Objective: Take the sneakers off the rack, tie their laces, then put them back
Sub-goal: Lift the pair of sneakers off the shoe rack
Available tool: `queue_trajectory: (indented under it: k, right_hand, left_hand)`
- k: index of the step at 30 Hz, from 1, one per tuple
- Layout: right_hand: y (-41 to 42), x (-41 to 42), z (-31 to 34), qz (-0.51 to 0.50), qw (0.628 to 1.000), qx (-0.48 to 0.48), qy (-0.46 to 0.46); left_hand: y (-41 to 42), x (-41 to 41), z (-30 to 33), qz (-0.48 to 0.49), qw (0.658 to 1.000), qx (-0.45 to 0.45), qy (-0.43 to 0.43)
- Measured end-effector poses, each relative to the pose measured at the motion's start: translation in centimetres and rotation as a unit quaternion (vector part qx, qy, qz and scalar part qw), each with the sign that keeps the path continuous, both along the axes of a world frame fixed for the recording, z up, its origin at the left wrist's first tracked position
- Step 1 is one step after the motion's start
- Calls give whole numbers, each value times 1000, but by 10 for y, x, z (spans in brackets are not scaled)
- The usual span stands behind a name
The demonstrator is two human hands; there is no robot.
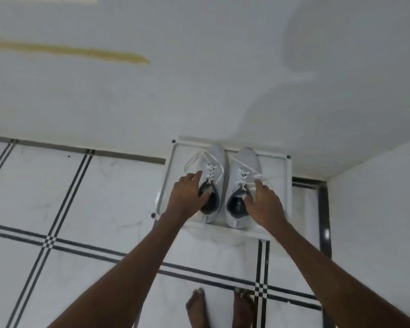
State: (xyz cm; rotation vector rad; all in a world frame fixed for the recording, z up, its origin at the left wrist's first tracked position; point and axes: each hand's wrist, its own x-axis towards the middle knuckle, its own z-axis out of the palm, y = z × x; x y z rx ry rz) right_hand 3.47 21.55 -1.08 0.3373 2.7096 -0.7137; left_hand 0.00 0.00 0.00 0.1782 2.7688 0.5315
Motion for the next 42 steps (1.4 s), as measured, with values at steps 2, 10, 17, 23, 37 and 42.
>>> queue_trajectory:
  k: [2,10,17,23,37,42]
  right_hand:
    - [-4,-2,-42,-51,998,-6,-30]
    - [-5,-7,-111,-188,981,-20,-53]
    - [-13,6,-103,-198,980,-23,-29]
    - [-21,47,-67,-180,983,-19,25]
    - [-32,223,-38,-180,977,-56,99]
    - [-36,307,-58,-174,979,-61,87]
  left_hand:
    - [-1,-5,-45,25,996,18,-78]
    - [-4,-12,-115,93,994,37,-53]
    - [-9,0,-109,126,989,71,-32]
    - [-21,39,-72,147,980,136,-9]
    - [-56,235,-43,169,976,139,18]
    - [-68,323,-64,185,972,147,3]
